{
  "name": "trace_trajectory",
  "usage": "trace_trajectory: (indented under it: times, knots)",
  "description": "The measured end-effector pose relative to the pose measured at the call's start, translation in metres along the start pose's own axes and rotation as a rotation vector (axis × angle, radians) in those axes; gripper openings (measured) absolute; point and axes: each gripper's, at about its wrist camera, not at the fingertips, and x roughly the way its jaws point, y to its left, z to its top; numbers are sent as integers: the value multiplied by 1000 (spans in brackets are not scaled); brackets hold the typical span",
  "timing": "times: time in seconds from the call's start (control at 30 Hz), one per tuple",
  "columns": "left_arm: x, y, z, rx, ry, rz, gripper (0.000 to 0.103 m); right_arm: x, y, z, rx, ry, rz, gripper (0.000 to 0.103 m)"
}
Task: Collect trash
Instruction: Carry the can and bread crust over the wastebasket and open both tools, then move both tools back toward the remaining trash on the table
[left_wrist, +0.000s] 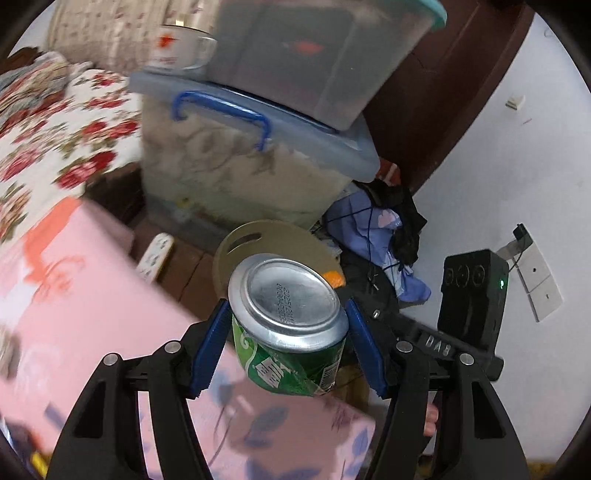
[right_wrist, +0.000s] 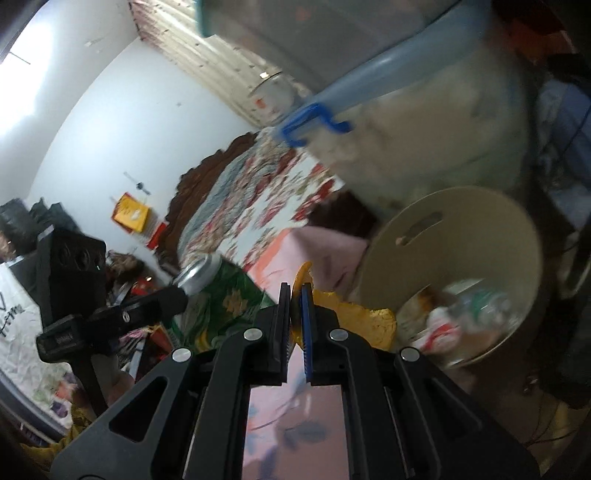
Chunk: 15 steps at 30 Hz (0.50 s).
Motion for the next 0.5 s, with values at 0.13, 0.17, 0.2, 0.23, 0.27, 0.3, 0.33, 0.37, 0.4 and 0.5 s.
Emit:
trace_trajectory:
  times: [0.13,0.17,0.2,0.23,0.27,0.3,0.33,0.37,0.4,0.5]
  knots:
    - [45,-12,20,24,30,34,77,7,-30,9,52,1,-66,19]
    - [55,-12,23,16,43,71,82,10,-37,9,77,3,-65,44]
    - [62,-10,23,7,45,89,82,10,-41,8,91,-10,-71,61]
    - [65,-9,24,1,47,89,82,6,-43,6,94,-48,-82,77]
    - [65,-6,23,-9,45,86,82,4,-42,5,82,-67,-87,76]
    - [63,-3,21,-20,40,83,82,3,-41,3,75,-65,-87,75]
    - [59,-2,18,-27,37,81,82,1,-42,0,89,-62,-77,73]
    - [52,1,14,-37,30,75,82,1,-42,-2,99,-64,-67,73]
    - [45,3,10,-41,24,71,82,-2,-41,-7,110,-67,-51,73]
    - [18,4,-11,-44,-8,61,82,-4,-33,-22,124,-69,-32,73]
